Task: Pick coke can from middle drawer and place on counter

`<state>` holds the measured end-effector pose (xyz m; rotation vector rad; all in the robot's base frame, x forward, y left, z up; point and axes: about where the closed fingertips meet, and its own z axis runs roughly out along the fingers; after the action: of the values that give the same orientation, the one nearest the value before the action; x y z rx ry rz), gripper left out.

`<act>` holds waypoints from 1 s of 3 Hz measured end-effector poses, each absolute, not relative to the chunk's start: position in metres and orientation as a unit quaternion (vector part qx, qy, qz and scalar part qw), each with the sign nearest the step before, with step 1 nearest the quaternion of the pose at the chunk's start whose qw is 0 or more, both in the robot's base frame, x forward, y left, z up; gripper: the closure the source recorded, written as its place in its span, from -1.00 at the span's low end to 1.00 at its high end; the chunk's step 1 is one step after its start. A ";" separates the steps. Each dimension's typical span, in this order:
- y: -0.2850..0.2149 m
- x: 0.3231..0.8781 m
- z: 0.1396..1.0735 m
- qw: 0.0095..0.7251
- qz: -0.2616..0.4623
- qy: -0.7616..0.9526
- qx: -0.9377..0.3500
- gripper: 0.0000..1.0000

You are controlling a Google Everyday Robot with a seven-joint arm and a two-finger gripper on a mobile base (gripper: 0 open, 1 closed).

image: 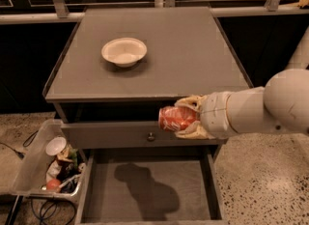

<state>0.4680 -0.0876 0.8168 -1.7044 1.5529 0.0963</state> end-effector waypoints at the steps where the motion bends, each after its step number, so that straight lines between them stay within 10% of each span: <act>1: -0.088 0.468 0.871 0.421 0.021 0.591 -0.688 1.00; 3: -0.113 0.493 0.956 0.466 0.005 0.579 -0.669 1.00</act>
Offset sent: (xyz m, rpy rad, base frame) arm 0.0519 -0.0630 0.1937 0.1281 -0.1606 -0.0271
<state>0.4930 -0.1131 0.9561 -1.6433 1.4211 0.0135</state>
